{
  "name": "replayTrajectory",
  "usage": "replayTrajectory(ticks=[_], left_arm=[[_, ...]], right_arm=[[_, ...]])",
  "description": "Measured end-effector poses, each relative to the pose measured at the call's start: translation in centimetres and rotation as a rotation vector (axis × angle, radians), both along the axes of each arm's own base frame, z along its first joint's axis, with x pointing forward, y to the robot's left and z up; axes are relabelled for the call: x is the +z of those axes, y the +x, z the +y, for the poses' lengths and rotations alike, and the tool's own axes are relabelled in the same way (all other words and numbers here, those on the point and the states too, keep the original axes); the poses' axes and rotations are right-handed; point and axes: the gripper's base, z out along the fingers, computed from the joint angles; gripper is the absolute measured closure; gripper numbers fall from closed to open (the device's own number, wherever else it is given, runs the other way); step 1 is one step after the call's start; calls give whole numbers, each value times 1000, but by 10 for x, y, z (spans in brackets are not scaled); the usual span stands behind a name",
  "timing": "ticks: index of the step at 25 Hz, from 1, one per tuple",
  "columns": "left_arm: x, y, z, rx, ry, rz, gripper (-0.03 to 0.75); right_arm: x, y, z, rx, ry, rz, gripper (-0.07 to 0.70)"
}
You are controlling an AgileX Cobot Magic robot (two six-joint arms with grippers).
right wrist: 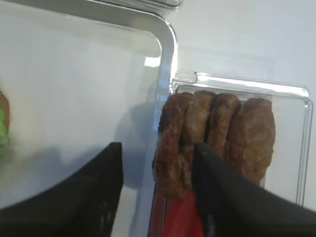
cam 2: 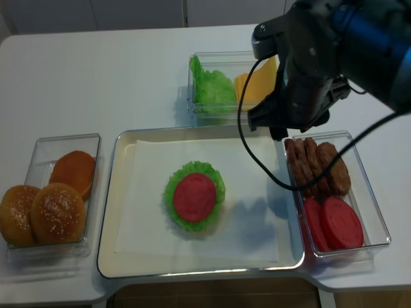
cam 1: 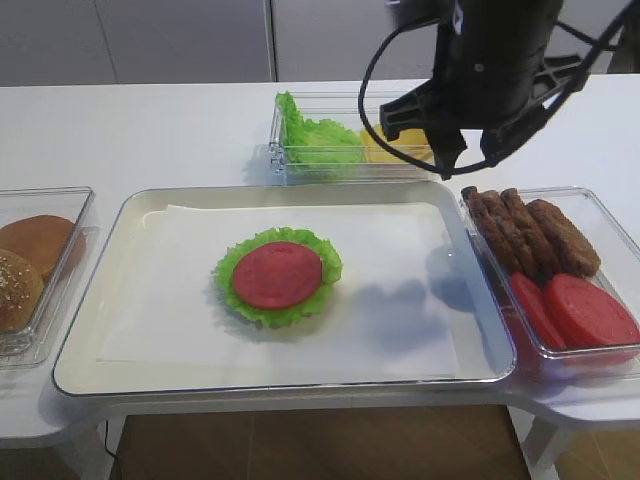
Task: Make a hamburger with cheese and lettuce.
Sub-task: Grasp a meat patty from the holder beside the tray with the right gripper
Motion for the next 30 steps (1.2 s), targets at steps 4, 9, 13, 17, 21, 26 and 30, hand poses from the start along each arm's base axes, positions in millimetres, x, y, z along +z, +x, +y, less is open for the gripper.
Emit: replayTrajectory(ticks=[4, 9, 13, 17, 21, 26, 30], left_arm=[[0, 0, 0, 0, 0, 0, 358], [0, 0, 0, 0, 0, 0, 358], [0, 0, 0, 0, 0, 0, 358], [0, 0, 0, 0, 0, 0, 358], [0, 0, 0, 0, 0, 0, 358], [0, 0, 0, 0, 0, 0, 358], [0, 0, 0, 0, 0, 0, 358]], right_arm=[[-16, 7, 7, -3, -35, 35, 304], [-31, 13, 6, -15, -113, 64, 307], [-37, 17, 6, -17, -143, 67, 307], [-39, 18, 7, -16, -149, 72, 308], [-40, 19, 7, -14, -144, 66, 316], [-44, 22, 8, -14, -156, 68, 330], [-53, 25, 10, -11, -170, 86, 331]])
